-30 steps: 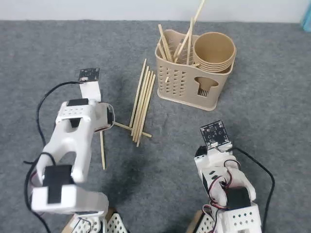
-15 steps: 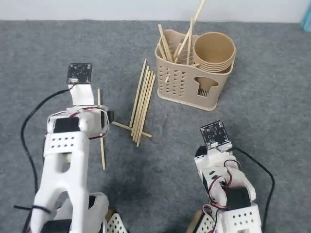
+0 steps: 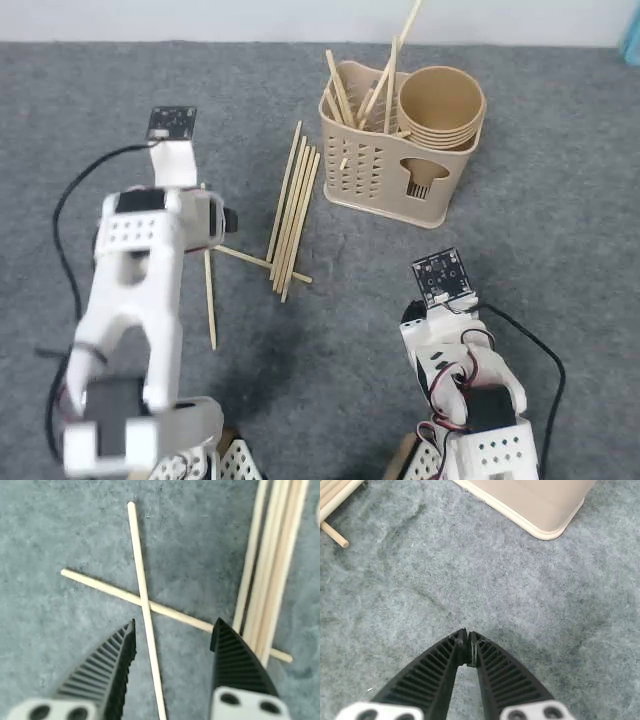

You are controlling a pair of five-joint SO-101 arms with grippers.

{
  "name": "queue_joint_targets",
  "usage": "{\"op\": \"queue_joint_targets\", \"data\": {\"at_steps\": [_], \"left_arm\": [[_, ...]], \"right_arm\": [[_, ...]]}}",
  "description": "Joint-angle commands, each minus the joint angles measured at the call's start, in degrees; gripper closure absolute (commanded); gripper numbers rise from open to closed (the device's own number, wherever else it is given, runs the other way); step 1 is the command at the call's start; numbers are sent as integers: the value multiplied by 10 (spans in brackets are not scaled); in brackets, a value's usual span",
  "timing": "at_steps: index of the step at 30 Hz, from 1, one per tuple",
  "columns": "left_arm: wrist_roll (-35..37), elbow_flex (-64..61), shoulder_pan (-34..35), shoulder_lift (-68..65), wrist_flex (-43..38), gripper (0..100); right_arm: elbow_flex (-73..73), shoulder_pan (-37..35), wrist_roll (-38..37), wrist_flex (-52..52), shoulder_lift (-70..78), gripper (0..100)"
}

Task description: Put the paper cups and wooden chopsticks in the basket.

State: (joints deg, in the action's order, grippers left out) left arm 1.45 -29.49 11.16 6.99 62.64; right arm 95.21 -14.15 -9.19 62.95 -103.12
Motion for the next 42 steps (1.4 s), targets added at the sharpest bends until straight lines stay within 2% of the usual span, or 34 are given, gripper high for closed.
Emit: {"op": "queue_joint_targets", "data": {"at_steps": [1, 6, 10, 15, 22, 27, 34, 42], "left_arm": [[-4, 133, 2, -155, -11, 768], [-4, 279, 2, -306, 28, 773], [-4, 389, 2, -389, 47, 840], [-3, 460, 2, -449, 56, 866], [16, 474, 2, -455, 77, 873], [17, 474, 1, -451, 79, 996], [17, 497, -3, -435, 142, 988], [17, 493, -4, -317, 181, 988]], "right_arm": [[12, 5, -11, -9, -8, 990], [12, 5, -11, -9, -8, 990], [12, 5, -11, -9, -8, 990], [12, 5, -11, -8, -8, 990], [12, 5, -11, -8, -8, 990], [12, 5, -11, -8, -8, 990], [12, 5, -11, -8, -8, 990], [12, 6, -11, -9, -8, 990]]}}
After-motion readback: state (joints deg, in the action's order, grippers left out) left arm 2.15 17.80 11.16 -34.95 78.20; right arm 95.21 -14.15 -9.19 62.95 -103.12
